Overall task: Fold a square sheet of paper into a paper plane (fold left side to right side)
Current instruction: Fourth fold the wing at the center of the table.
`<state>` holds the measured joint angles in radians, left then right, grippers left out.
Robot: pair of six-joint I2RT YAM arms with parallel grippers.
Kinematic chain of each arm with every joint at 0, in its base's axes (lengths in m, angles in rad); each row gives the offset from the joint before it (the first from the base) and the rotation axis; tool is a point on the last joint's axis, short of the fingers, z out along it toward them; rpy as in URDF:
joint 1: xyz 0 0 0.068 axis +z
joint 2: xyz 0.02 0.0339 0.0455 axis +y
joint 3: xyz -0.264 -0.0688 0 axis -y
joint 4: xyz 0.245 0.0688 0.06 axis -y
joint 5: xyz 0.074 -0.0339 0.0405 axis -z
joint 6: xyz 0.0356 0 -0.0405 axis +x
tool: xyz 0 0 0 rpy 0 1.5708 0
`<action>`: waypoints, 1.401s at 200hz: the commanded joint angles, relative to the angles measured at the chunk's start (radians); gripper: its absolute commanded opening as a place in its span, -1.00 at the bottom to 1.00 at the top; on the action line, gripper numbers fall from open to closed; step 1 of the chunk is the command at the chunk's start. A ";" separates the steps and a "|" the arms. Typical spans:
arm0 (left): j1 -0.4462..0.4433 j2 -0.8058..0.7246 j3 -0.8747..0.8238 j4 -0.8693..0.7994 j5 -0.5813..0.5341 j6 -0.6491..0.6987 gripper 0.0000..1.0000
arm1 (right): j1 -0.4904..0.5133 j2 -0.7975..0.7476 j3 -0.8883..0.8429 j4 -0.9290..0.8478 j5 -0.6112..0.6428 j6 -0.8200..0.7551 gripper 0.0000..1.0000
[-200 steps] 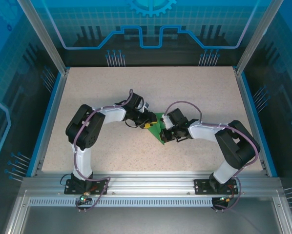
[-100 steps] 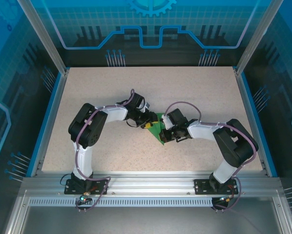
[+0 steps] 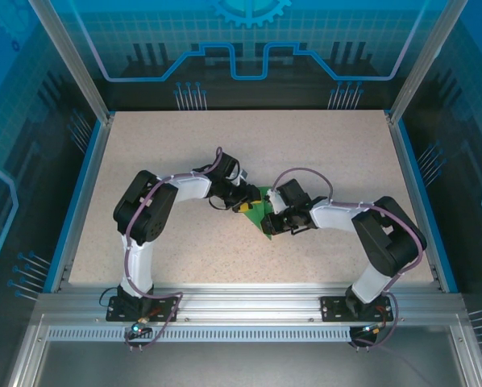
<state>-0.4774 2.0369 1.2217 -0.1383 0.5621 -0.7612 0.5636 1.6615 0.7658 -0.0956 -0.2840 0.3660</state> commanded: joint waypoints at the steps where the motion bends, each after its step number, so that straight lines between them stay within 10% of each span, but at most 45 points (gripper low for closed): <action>1: -0.006 0.038 0.007 -0.067 -0.034 -0.008 -0.04 | -0.026 -0.038 0.012 0.001 -0.041 0.013 -0.53; 119: -0.006 0.039 0.009 -0.070 -0.033 -0.006 -0.04 | -0.222 0.026 0.027 0.204 -0.352 0.216 -0.37; 280: -0.007 0.039 0.010 -0.074 -0.030 -0.007 -0.04 | -0.187 0.153 0.095 0.190 -0.368 0.220 -0.56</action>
<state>-0.4774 2.0396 1.2282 -0.1490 0.5621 -0.7612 0.3622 1.7893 0.8333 0.0982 -0.6224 0.5846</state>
